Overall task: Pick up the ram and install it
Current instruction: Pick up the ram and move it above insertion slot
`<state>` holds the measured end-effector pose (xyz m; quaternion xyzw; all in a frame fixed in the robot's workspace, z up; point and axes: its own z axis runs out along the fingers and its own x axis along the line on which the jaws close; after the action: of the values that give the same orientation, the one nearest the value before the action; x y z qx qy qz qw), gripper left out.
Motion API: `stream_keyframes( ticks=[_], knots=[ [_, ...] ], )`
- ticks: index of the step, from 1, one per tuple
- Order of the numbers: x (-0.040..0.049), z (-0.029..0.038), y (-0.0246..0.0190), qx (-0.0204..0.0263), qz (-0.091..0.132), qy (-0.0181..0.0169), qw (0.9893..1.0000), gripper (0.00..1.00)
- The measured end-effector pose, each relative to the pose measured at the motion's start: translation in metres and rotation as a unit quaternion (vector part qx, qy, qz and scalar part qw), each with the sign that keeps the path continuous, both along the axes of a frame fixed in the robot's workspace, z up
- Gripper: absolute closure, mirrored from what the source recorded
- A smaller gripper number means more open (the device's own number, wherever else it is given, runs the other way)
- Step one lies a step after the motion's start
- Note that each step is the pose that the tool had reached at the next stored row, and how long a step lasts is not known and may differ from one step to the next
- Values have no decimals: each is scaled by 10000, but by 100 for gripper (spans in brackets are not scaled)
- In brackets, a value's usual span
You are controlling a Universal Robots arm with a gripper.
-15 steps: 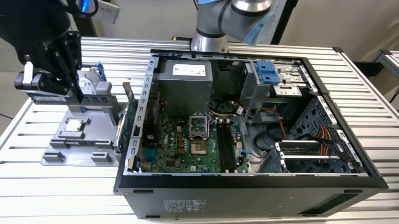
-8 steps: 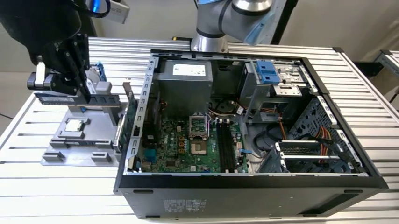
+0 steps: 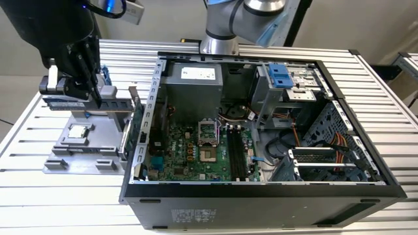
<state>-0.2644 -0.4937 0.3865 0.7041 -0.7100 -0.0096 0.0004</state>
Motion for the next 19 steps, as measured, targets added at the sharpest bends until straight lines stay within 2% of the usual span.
stream_keyframes(
  ticks=[19],
  knots=[
    [291,0,0,0,115,2,9999,100]
  ],
)
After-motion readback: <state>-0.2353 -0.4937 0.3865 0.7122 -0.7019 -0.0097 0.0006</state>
